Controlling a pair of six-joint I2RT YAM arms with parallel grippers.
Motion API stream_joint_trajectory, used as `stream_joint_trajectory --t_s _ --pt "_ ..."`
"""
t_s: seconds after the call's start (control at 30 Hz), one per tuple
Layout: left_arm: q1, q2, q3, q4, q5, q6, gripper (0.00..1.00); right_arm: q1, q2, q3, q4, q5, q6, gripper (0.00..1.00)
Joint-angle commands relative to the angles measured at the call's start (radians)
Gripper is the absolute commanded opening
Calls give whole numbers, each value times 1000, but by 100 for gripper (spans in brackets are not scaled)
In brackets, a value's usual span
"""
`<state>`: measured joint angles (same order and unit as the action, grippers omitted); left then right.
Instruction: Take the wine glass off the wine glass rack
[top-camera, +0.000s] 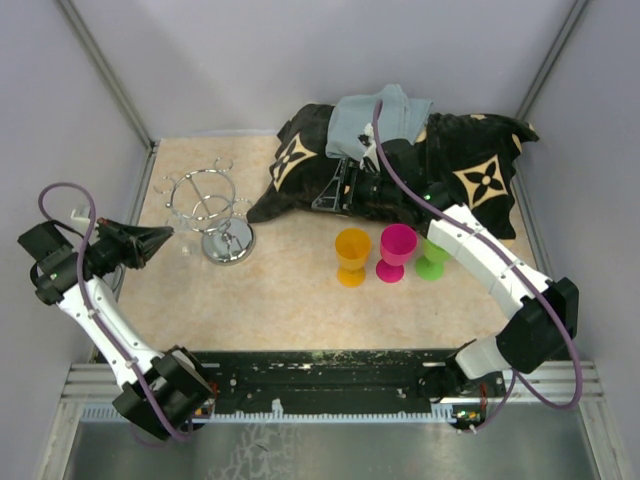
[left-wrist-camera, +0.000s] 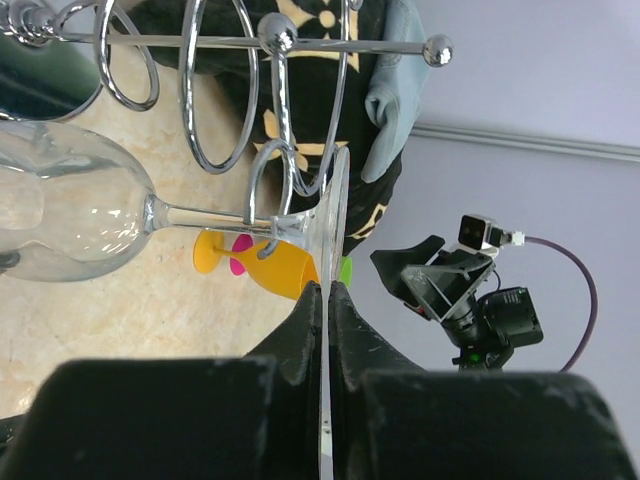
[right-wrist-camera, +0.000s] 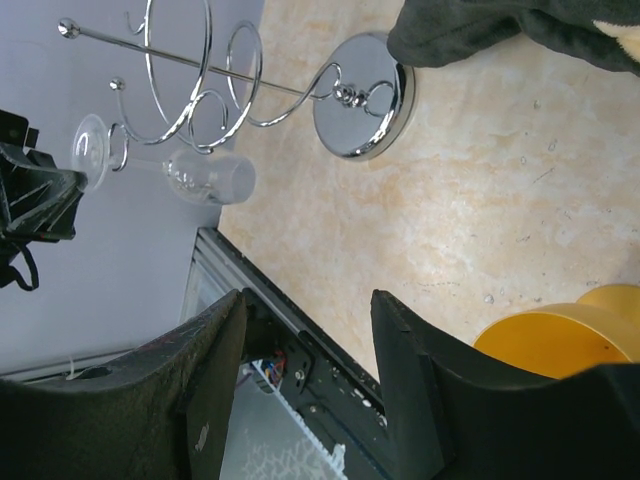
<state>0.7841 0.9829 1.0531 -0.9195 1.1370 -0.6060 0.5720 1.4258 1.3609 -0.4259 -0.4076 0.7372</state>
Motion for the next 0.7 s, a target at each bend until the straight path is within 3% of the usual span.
stream_joint_trajectory --t_s 0.0,0.67 --pt "14 -39 18 11 59 -2 0 -9 -53 6 57 -13 1 54" --pt "93 -101 -34 -46 2 15 0 -18 -29 24 46 -41 -15 54"
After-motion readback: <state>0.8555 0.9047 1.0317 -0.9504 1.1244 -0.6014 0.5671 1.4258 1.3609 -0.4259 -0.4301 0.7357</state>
